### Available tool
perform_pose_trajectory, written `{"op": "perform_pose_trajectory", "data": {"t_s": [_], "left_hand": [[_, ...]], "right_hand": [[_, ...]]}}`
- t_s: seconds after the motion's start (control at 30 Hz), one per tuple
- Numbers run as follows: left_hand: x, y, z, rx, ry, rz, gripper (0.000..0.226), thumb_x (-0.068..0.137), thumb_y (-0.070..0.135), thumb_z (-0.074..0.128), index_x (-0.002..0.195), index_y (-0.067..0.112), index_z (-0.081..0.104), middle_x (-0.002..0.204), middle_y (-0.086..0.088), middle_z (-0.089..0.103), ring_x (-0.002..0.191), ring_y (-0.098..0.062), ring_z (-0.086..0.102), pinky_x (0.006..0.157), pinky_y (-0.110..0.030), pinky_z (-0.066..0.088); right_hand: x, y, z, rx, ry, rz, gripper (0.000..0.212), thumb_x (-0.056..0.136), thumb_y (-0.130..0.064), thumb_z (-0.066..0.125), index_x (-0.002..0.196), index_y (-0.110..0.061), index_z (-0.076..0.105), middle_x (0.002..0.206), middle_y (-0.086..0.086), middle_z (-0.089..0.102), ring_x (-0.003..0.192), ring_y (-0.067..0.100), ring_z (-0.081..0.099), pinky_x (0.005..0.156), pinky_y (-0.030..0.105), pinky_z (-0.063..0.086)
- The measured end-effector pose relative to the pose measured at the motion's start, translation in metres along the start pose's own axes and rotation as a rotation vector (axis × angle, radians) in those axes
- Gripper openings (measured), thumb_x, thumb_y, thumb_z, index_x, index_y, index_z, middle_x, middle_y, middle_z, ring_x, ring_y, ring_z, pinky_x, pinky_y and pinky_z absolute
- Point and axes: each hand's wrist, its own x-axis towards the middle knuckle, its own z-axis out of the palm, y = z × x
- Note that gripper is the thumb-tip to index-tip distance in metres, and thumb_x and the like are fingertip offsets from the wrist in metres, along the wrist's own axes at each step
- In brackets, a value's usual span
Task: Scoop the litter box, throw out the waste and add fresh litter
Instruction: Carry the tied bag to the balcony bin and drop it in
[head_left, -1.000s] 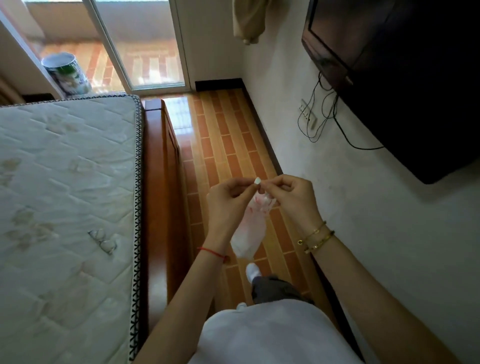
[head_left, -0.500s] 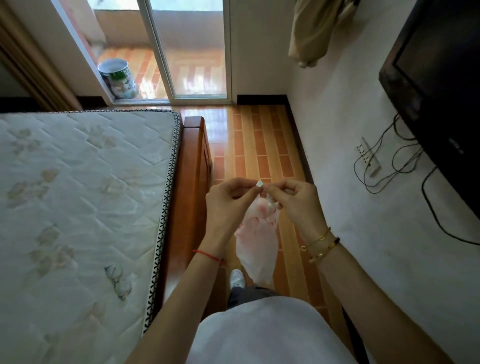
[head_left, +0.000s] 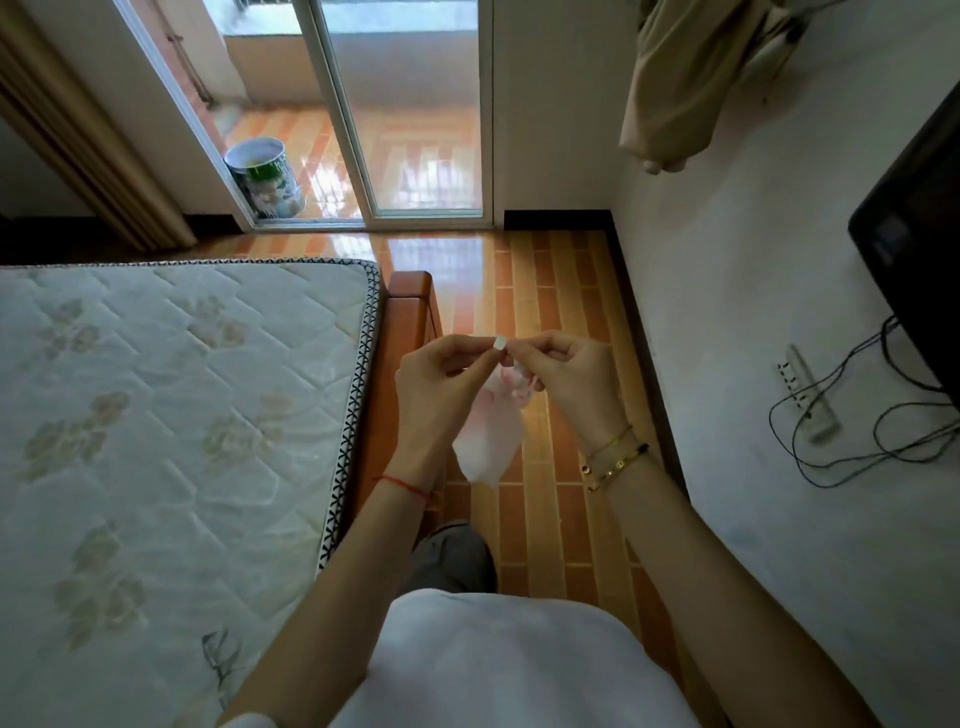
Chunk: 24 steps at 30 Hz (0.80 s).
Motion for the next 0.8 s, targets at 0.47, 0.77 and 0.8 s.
{"op": "perform_pose_trajectory", "data": {"t_s": [0.47,0.77,0.8], "left_hand": [[0.215,-0.046,0.065,-0.02,-0.052,-0.084,0.017,0.083,0.02,0.075,0.096,0.009,0.076,0.088,-0.005,0.076,0.086,-0.017,0.071,0.085,-0.039,0.059],[0.371,-0.058,0.098,-0.042,-0.069,-0.065,0.017,0.083,0.016,0.074,0.097,0.005,0.075,0.089,-0.008,0.076,0.088,-0.021,0.072,0.087,-0.043,0.058],[0.387,-0.057,0.101,-0.038,-0.067,-0.072,0.017,0.084,0.016,0.074,0.097,0.006,0.075,0.09,-0.008,0.076,0.089,-0.021,0.072,0.087,-0.043,0.058]], "right_hand": [[0.225,0.016,0.019,-0.016,0.011,0.081,0.015,0.082,-0.032,0.072,0.081,-0.017,0.072,0.073,-0.002,0.069,0.072,0.01,0.063,0.058,0.017,0.048],[0.379,-0.005,0.028,-0.003,0.014,0.048,0.011,0.082,-0.027,0.072,0.078,-0.017,0.072,0.072,-0.005,0.069,0.067,0.002,0.064,0.054,0.008,0.047],[0.395,-0.007,0.03,-0.006,0.022,0.052,0.011,0.082,-0.027,0.072,0.079,-0.017,0.072,0.072,-0.005,0.07,0.067,0.002,0.064,0.056,0.01,0.049]]}}
